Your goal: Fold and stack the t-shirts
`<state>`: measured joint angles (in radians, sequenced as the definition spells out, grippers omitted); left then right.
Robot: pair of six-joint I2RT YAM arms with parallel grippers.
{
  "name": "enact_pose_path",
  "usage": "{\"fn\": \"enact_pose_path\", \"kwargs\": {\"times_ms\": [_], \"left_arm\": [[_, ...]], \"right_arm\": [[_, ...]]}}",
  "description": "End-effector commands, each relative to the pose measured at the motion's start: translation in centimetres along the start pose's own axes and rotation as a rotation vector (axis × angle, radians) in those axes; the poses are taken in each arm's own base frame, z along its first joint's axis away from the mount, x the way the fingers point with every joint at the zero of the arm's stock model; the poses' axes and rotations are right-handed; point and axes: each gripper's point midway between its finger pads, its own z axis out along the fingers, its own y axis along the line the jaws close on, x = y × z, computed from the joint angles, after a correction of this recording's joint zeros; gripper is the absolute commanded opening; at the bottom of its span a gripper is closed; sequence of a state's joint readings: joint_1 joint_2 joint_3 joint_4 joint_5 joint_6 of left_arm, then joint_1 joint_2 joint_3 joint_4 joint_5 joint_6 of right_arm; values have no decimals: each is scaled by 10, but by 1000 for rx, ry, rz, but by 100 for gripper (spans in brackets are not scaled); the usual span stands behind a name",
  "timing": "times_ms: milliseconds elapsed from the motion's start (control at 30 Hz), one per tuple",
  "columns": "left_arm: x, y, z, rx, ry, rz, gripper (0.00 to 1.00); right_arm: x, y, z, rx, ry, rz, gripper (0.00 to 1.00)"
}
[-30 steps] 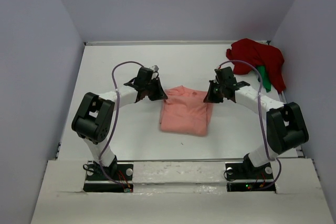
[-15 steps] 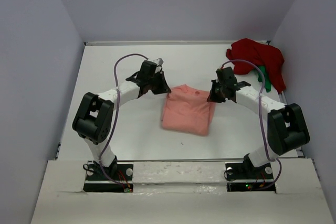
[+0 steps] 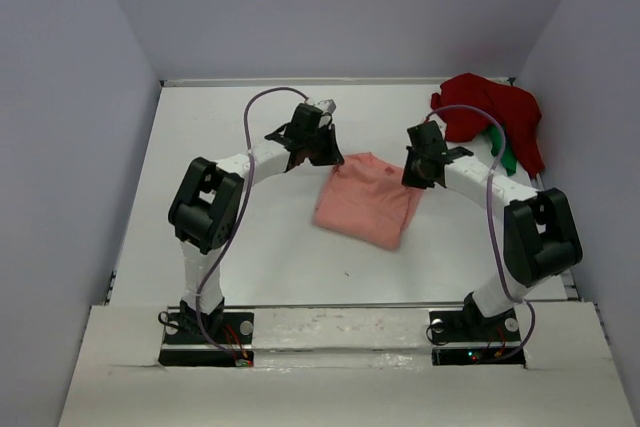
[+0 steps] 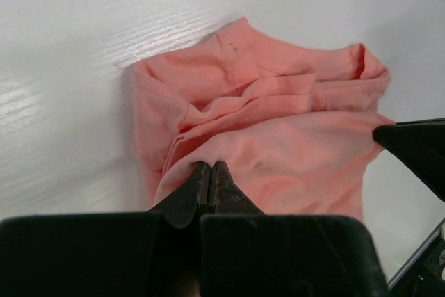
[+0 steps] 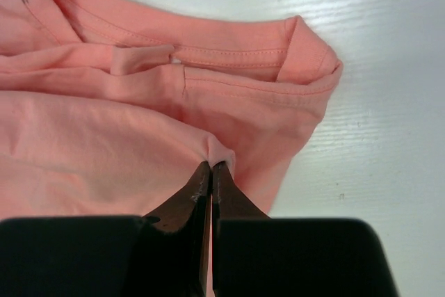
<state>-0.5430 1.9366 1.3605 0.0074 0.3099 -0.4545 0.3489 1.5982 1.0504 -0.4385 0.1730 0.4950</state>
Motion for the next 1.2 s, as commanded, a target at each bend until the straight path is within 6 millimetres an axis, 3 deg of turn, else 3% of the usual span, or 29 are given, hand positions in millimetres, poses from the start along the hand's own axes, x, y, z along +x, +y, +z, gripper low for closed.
{"fn": "enact_pose_path", "kwargs": {"times_ms": [0,233,467,600,767,900,933,967,1000,1067,1100,1167], "left_arm": [[-27,-18,-4,29,-58,53,0],[-28,-13,-6,7,-67,61,0],[-41,-21,-29,2,-128,80,0],[-52,-25,-29,2,-150,100,0],[-64,-29,-26,1,-175,117,0],[-62,-29,10,33,-91,146,0],[-77,-38,13,53,-114,160,0],[-71,-30,30,47,-88,155,0],[-81,-38,34,70,-99,175,0],[-68,-29,60,93,-42,184,0],[-77,-35,64,112,-59,214,0],[-69,-18,87,82,-38,206,0]], "right_arm": [[-36,-2,-8,73,-100,-37,0],[-54,22,-36,42,-170,-92,0],[-55,28,-57,56,-189,-79,0],[-58,21,-56,101,-199,-63,0],[-56,9,-39,204,-188,-66,0],[-54,6,-10,280,-167,-62,0],[-56,4,-4,292,-158,-55,0],[-56,2,2,315,-158,-43,0],[-56,-1,15,344,-142,-42,0],[-52,-5,25,386,-125,-41,0],[-49,-7,33,409,-113,-50,0],[-54,-7,38,412,-116,-33,0]]}}
